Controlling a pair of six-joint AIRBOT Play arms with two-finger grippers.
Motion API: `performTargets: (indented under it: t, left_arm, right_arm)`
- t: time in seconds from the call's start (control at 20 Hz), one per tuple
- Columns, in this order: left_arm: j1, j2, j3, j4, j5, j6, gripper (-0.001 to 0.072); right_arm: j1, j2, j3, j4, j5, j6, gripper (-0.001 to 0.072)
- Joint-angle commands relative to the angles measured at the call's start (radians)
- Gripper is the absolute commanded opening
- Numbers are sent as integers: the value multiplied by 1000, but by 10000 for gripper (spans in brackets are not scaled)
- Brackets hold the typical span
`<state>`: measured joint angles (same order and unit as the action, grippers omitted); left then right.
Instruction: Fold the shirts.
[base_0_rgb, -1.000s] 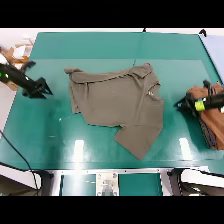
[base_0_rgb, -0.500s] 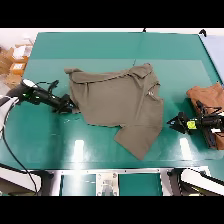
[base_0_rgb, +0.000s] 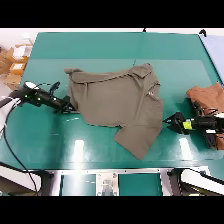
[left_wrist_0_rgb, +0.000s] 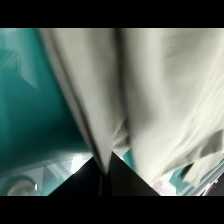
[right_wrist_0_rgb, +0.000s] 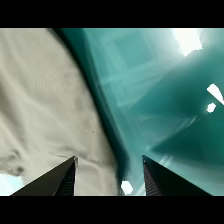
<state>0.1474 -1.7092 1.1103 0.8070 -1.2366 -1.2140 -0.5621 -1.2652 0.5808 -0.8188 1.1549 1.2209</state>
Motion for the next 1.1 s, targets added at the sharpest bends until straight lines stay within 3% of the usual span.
performTargets:
  t: [0.0, 0.1, 0.15, 0.2, 0.4, 0.65, 0.85, 1.05]
  left_arm:
    - [63, 8, 4, 6, -81, 1, 26]
    - [68, 8, 5, 9, -80, 12, 26]
    - [68, 8, 6, 9, -81, 19, 26]
    - [68, 9, 16, 9, -89, 19, 26]
    - [78, 109, 180, 12, -197, 18, 25]
    - [124, 451, 605, -27, -196, -17, 25]
    - [124, 697, 964, -26, -16, -16, 26]
    - [124, 934, 1018, 77, 214, -6, 25]
  right_arm:
    - [91, -64, -30, 31, -40, -3, 323]
    - [166, -95, -28, 68, -47, -21, 228]
    - [193, -97, -21, 110, -62, -44, 55]
    - [209, -97, 5, 152, -67, -55, 23]
    - [206, -1, 283, 203, 41, -51, 22]
    - [158, 292, 837, 209, 89, -16, 22]
    - [50, 448, 1236, 201, -29, -18, 21]
    - [-14, 551, 1377, 130, -187, -25, 21]
